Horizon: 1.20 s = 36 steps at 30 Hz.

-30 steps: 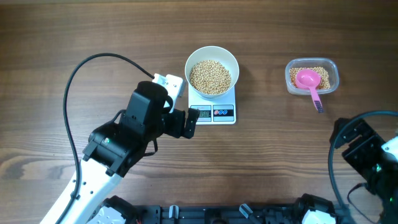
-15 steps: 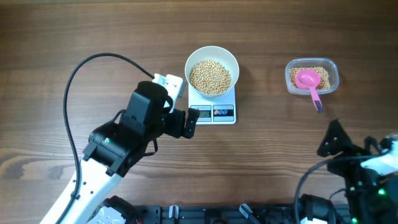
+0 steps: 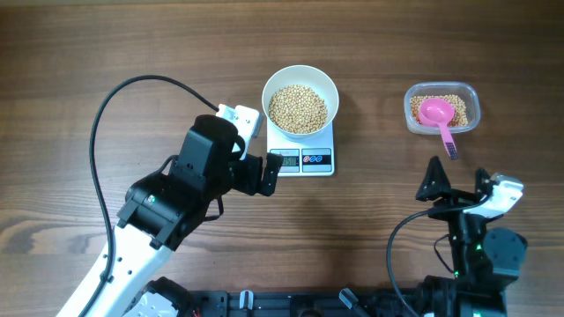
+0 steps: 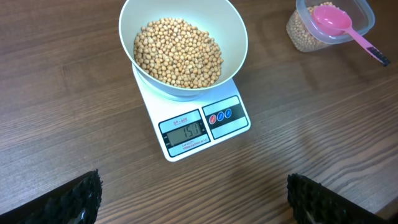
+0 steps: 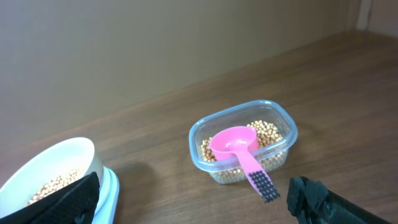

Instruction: Scoop item into bowl and weigh 150g on scale

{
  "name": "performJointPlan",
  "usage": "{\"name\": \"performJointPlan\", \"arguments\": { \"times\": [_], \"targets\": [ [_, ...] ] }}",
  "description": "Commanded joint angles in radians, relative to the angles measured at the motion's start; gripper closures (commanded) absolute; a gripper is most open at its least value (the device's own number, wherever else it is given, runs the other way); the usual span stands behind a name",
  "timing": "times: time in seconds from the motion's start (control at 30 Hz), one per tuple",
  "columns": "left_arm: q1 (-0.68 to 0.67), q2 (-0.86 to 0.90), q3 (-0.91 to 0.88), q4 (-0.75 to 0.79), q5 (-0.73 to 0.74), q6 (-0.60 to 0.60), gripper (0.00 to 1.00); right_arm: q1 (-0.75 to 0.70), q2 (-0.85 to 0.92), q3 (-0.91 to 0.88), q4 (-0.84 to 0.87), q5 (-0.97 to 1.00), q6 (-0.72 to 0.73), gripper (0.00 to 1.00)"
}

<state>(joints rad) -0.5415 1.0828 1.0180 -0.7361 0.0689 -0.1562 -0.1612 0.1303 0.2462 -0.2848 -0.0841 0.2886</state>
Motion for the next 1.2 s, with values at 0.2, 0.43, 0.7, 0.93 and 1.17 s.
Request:
{"name": "performJointPlan", "arguments": {
  "times": [0.2, 0.43, 0.7, 0.93, 1.17],
  "targets": [
    [0.004, 0.004, 0.005, 0.003, 0.008, -0.009, 0.00, 0.029, -0.094, -0.132, 0.068, 0.018, -0.026, 0.00],
    [0.004, 0.004, 0.005, 0.003, 0.008, -0.010, 0.00, 0.029, -0.127, -0.178, 0.140, 0.029, -0.054, 0.00],
    [0.004, 0.004, 0.005, 0.003, 0.008, -0.009, 0.00, 0.030, -0.127, -0.241, 0.290, 0.037, -0.103, 0.00],
    [0.004, 0.004, 0.005, 0.003, 0.008, -0.009, 0.00, 0.030, -0.127, -0.241, 0.288, 0.036, -0.131, 0.00],
    [0.004, 0.004, 0.005, 0.003, 0.008, -0.009, 0.00, 0.030, -0.127, -0.241, 0.288, 0.036, -0.131, 0.00]
  ]
}}
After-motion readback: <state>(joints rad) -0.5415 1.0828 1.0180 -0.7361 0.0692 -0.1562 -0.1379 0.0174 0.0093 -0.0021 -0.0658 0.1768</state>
